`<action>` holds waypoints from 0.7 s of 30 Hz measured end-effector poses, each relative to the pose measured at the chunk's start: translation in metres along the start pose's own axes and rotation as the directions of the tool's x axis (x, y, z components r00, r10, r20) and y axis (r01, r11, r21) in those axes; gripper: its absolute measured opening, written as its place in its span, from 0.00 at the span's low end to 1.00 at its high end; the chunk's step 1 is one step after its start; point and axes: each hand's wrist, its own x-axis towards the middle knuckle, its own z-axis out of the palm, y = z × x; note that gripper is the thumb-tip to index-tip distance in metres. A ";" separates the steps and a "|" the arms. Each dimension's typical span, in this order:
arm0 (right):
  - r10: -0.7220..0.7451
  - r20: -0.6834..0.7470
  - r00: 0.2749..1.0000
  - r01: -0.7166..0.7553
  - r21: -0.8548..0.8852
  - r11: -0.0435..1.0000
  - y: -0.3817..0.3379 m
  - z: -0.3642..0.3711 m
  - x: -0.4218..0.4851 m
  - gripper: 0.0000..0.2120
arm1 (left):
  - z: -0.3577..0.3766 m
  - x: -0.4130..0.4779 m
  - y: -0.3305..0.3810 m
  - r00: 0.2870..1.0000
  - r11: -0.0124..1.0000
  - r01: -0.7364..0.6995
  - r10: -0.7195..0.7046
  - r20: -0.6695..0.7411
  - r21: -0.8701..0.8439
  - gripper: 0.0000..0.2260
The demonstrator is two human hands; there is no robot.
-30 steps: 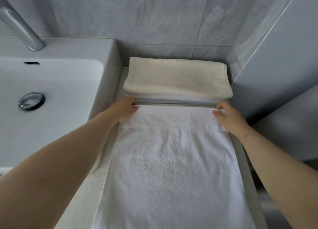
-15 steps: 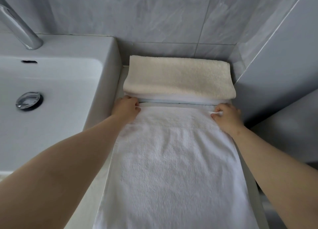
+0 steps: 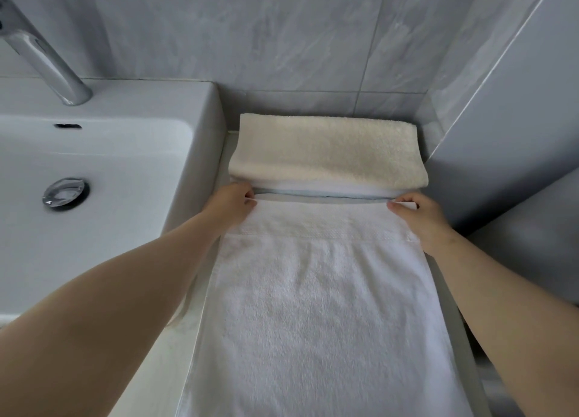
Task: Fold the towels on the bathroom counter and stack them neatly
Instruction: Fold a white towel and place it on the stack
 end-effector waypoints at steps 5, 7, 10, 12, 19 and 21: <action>0.024 -0.025 0.999 -0.024 0.003 1.000 -0.002 0.006 0.007 0.09 | -0.001 -0.002 0.003 0.999 0.999 0.030 -0.030 0.015 -0.040 0.09; 0.027 -0.029 0.999 -0.027 0.004 1.000 -0.003 0.006 0.009 0.10 | -0.002 -0.003 0.004 0.999 0.997 0.045 -0.044 0.022 -0.065 0.09; 0.013 -0.030 0.999 -0.012 0.026 1.000 -0.005 0.005 0.005 0.09 | -0.009 -0.005 0.006 0.999 0.996 0.040 -0.038 0.036 -0.077 0.09; -0.014 -0.041 0.999 0.017 0.085 0.996 -0.005 0.002 -0.004 0.08 | -0.016 -0.008 0.007 0.999 0.998 0.003 -0.001 0.034 -0.069 0.09; -0.117 -0.079 0.990 0.131 0.206 0.970 -0.034 -0.017 -0.055 0.06 | -0.056 -0.043 0.014 0.992 0.991 -0.118 0.115 -0.054 -0.066 0.07; -0.140 -0.102 0.985 0.158 0.195 0.968 -0.046 -0.026 -0.069 0.06 | -0.069 -0.055 0.016 0.986 0.988 -0.135 0.127 -0.109 -0.076 0.07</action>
